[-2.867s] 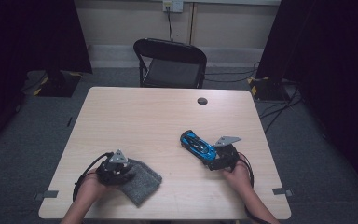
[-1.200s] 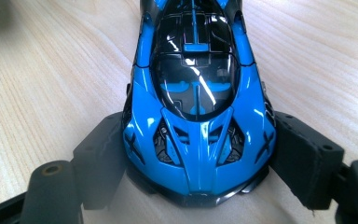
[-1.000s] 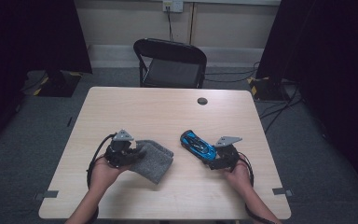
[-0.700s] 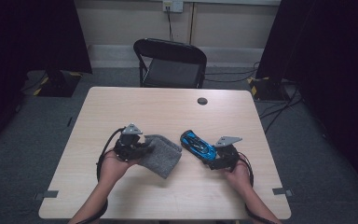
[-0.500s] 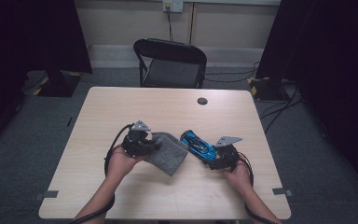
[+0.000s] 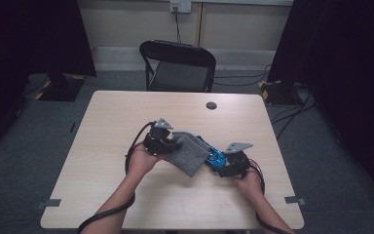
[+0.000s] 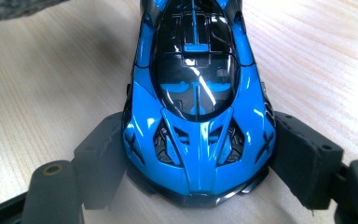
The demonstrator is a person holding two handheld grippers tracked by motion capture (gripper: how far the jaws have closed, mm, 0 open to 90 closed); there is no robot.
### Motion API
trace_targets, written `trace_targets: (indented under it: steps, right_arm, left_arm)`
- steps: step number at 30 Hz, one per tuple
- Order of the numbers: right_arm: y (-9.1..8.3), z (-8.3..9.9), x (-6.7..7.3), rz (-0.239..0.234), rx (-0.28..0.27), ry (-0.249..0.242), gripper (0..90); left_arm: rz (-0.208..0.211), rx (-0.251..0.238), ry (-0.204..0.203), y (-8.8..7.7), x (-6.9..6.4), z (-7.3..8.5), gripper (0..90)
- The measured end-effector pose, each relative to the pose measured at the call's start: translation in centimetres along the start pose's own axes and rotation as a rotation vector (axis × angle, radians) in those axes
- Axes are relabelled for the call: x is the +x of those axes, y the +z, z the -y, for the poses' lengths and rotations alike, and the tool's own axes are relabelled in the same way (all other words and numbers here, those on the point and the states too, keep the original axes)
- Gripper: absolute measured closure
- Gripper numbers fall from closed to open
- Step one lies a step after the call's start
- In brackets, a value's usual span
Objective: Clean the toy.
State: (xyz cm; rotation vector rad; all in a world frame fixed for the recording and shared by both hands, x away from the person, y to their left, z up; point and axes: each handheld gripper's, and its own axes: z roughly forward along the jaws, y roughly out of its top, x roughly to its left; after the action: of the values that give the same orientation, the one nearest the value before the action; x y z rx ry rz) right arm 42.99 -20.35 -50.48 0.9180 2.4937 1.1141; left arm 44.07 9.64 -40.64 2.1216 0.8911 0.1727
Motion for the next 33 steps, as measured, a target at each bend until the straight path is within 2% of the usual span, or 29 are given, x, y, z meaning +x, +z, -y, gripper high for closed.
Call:
trace_targets:
  steps: [6, 11, 15, 19, 21, 23, 33]
  right_arm:
    - [0.0, 0.0, 0.0, -0.002, 0.000, -0.003, 23.9]
    - [0.0, 0.0, -0.1, -0.004, 0.000, -0.004, 23.9]
    - [0.0, 0.0, -0.1, -0.007, 0.000, -0.006, 23.9]
    - [0.0, 0.0, -0.1, -0.009, 0.001, -0.007, 23.9]
    - [0.0, 0.0, -0.1, -0.009, 0.001, -0.007, 23.9]
    - [0.0, 0.0, -0.1, -0.009, 0.001, -0.006, 23.9]
    - [0.0, 0.0, -0.1, -0.009, 0.000, -0.008, 23.9]
  left_arm:
    - [0.008, 0.005, 0.008, 1.6, -0.3, -1.4, 77.5]
    - [0.015, 0.029, 0.022, 3.7, -1.1, -2.7, 77.5]
    - [0.013, 0.052, 0.041, 5.3, -1.8, -3.3, 77.5]
    - [0.022, 0.055, 0.038, 6.2, -2.2, -3.8, 77.5]
    - [0.026, 0.062, 0.043, 6.8, -2.5, -3.9, 77.5]
    - [0.010, 0.080, 0.062, 7.3, -2.7, -4.0, 77.4]
    - [-0.008, 0.141, 0.087, 9.1, -3.1, -3.6, 77.4]
